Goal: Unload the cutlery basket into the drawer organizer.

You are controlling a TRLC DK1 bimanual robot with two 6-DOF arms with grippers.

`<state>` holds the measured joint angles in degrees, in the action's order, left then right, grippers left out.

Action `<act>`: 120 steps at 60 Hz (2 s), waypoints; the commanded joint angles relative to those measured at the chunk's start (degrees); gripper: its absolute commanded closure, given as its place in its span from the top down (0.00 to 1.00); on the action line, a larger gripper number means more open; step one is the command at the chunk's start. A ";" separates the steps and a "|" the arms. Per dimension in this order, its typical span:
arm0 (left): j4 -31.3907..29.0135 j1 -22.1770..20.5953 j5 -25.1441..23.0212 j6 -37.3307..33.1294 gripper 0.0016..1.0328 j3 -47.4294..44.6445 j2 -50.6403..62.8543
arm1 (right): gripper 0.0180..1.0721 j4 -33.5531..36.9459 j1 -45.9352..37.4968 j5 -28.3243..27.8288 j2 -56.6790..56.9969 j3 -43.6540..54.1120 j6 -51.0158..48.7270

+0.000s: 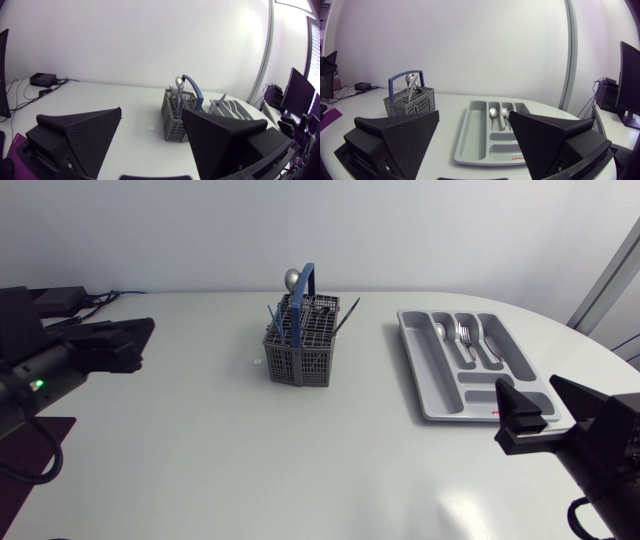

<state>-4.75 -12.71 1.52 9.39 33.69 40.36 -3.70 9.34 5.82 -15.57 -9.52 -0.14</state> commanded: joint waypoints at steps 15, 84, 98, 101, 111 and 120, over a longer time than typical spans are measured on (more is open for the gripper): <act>-22.67 -8.47 1.73 -1.48 0.94 25.90 27.32 | 0.95 8.98 0.50 1.21 -18.70 -13.60 0.67; -23.46 -18.84 8.94 4.15 0.30 64.57 72.93 | 0.95 19.35 0.85 -10.92 -32.42 -22.21 -9.35; -23.28 -18.40 8.94 5.29 0.20 61.93 71.44 | 0.95 19.35 0.68 -11.36 -32.06 -21.95 -9.53; -23.28 -18.40 8.94 4.94 0.20 60.88 70.82 | 0.95 19.35 0.59 -11.54 -32.06 -22.03 -9.53; -22.49 -18.67 8.94 3.27 0.17 55.16 66.16 | 0.95 19.35 0.50 -11.71 -32.06 -22.30 -9.53; -21.70 -18.84 8.68 1.07 0.17 47.87 58.87 | 0.95 19.00 0.59 -11.71 -32.50 -22.65 -9.53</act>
<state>-25.85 -31.31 10.35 11.68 86.00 104.66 15.07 9.82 -5.80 -47.81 -30.68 -9.08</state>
